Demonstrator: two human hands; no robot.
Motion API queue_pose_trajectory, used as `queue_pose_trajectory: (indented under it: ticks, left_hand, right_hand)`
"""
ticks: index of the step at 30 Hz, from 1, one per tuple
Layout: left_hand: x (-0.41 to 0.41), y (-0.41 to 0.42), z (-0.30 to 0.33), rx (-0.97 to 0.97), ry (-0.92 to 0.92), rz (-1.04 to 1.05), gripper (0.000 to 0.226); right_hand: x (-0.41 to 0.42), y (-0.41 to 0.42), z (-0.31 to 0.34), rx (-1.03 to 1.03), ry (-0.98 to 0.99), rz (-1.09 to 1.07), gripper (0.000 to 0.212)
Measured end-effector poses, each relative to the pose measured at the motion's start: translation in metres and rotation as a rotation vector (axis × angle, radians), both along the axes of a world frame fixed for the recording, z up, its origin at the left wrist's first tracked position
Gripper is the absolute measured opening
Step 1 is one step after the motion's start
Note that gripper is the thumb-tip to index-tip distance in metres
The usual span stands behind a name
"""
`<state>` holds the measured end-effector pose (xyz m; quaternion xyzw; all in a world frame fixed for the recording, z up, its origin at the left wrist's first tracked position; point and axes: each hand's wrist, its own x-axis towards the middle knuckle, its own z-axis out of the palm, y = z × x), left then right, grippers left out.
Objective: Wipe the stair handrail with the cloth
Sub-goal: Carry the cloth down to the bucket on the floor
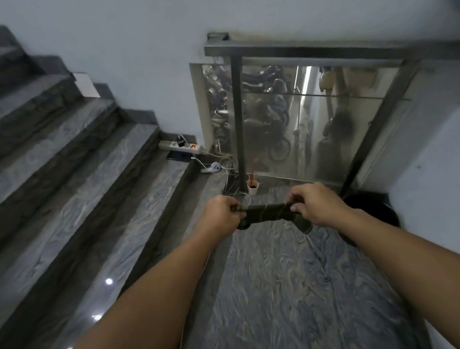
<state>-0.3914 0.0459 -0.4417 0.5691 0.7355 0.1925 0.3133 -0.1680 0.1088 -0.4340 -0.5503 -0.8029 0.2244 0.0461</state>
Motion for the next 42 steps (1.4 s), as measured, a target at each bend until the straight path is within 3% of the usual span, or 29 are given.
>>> queue_pose_trajectory:
  ticks: [10,18,26,35,42]
  left_hand:
    - [0.034,0.123,0.031,-0.010,0.052,-0.173,0.008]
    - [0.064,0.241,0.011,-0.023,0.035,-0.330,0.008]
    - [0.123,0.376,-0.042,-0.087,0.031,-0.583,0.011]
    - [0.220,0.439,-0.090,-0.154,0.041,-0.766,0.013]
    - [0.291,0.476,-0.202,-0.127,0.069,-0.825,0.016]
  right_hand:
    - [0.047,0.085,0.024,-0.031,0.010,-0.151,0.007]
    - [0.081,0.165,0.011,-0.068,0.004,-0.307,0.008]
    - [0.123,0.249,-0.036,-0.088,-0.082,-0.540,0.009]
    - [0.195,0.274,-0.080,-0.111,-0.070,-0.787,0.009]
    - [0.250,0.288,-0.197,-0.150,-0.044,-0.904,0.009]
